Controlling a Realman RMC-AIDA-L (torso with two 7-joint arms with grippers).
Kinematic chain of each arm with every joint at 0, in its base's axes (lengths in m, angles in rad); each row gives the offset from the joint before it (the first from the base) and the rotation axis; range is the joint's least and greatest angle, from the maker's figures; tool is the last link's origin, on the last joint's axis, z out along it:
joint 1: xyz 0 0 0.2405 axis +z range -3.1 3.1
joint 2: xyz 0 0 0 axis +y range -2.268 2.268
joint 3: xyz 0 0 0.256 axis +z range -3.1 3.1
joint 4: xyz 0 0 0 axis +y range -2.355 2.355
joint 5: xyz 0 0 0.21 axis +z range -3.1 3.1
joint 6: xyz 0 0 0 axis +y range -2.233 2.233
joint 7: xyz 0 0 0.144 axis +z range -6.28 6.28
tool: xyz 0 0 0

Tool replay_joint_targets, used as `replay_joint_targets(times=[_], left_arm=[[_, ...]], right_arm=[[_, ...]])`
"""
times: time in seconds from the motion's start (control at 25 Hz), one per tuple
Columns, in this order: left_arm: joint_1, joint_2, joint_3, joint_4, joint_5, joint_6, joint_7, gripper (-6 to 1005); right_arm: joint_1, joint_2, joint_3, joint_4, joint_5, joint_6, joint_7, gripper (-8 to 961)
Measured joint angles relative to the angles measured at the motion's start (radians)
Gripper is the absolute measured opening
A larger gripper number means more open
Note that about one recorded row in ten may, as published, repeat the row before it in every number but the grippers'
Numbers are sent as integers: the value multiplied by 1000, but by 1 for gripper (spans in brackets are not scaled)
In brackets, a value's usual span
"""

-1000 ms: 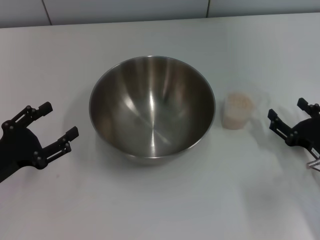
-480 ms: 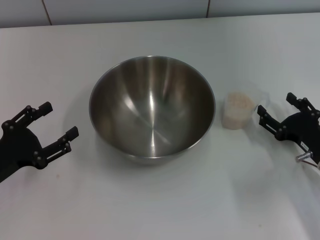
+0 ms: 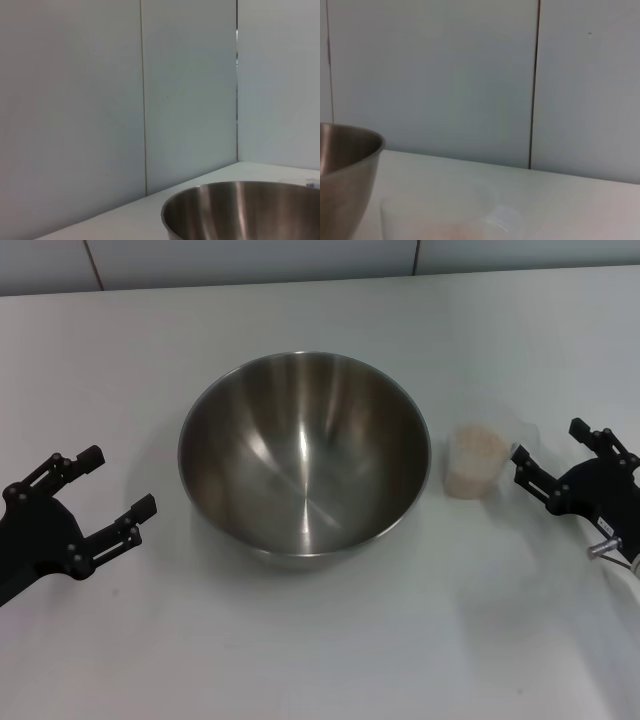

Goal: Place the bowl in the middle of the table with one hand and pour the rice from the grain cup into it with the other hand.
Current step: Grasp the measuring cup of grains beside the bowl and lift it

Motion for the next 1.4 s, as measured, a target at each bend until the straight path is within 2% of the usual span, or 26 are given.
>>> replay_joint_targets(times=[0.36,1.4], left_arm=[[-2,0,0,3,0,7,0,829],[-4,-1,9,3,0,7,0,829]], right_arm=[[-6,1,1,8,3,-59,0,829],[-10,1,16,20,4,-67,0,814]])
